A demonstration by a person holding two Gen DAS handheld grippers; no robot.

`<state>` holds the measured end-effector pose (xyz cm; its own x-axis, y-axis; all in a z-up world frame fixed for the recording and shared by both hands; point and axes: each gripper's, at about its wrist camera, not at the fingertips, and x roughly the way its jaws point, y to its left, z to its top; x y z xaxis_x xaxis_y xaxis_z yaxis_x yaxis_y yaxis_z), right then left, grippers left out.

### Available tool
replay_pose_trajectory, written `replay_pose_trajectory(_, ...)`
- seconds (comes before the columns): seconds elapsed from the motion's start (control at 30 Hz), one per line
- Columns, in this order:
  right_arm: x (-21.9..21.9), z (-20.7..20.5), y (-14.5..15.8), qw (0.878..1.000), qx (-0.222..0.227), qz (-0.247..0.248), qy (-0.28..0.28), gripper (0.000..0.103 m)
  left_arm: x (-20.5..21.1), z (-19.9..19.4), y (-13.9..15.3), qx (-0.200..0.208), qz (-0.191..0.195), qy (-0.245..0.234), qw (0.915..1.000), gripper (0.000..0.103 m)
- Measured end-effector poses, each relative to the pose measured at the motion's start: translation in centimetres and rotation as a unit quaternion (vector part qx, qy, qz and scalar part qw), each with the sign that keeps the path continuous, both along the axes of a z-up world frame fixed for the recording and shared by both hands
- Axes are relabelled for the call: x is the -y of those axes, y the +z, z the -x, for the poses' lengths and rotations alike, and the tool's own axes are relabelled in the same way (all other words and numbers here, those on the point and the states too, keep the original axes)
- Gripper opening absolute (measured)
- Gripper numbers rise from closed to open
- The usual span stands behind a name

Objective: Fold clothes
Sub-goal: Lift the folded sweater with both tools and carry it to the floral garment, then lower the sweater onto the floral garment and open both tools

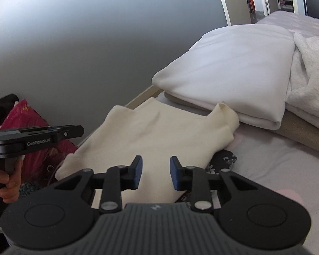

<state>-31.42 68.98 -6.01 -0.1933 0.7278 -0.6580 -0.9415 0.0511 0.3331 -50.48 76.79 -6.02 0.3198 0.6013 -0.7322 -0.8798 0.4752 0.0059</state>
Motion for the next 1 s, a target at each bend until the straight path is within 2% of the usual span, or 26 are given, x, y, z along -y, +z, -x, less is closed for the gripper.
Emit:
replay_pose_trajectory(0.03, -0.1, 0.3, -0.5, 1.000, 0.011, 0.006, 0.000, 0.032, -0.2, 0.1, -0.8, -0.004, 0.008, 0.009, 0.9999, 0.008)
replay_pose_trajectory(0.17, -0.3, 0.6, -2.2, 0.999, 0.044, 0.009, 0.000, 0.029, -1.2, 0.7, -3.9, -0.011, 0.038, 0.036, 0.9986, 0.007)
replay_pose_trajectory(0.3, -1.1, 0.3, -3.4, 0.998, 0.062, 0.012, 0.011, 0.029, -1.5, 1.0, -4.5, 0.000, 0.044, 0.050, 0.9978, 0.007)
replay_pose_trajectory(0.5, 0.5, -0.1, -1.0, 0.998, 0.058, 0.007, 0.019, 0.028, 1.0, 0.6, -1.5, -0.012, 0.015, 0.052, 0.9985, 0.007)
replay_pose_trajectory(0.7, 4.9, 1.1, 0.6, 0.997, 0.066, 0.003, 0.047, 0.029, 7.8, 0.2, 1.7, -0.018, 0.003, 0.065, 0.9977, 0.007)
replay_pose_trajectory(0.87, 8.0, 2.2, 1.9, 0.992, 0.103, 0.021, 0.074, 0.029, 14.0, 0.2, 4.0, 0.008, 0.012, 0.098, 0.9951, 0.018)
replay_pose_trajectory(1.0, 11.6, 2.4, 3.1, 0.987, 0.128, 0.029, 0.090, 0.035, 18.3, -0.5, 5.0, 0.005, 0.019, 0.116, 0.9930, 0.030)
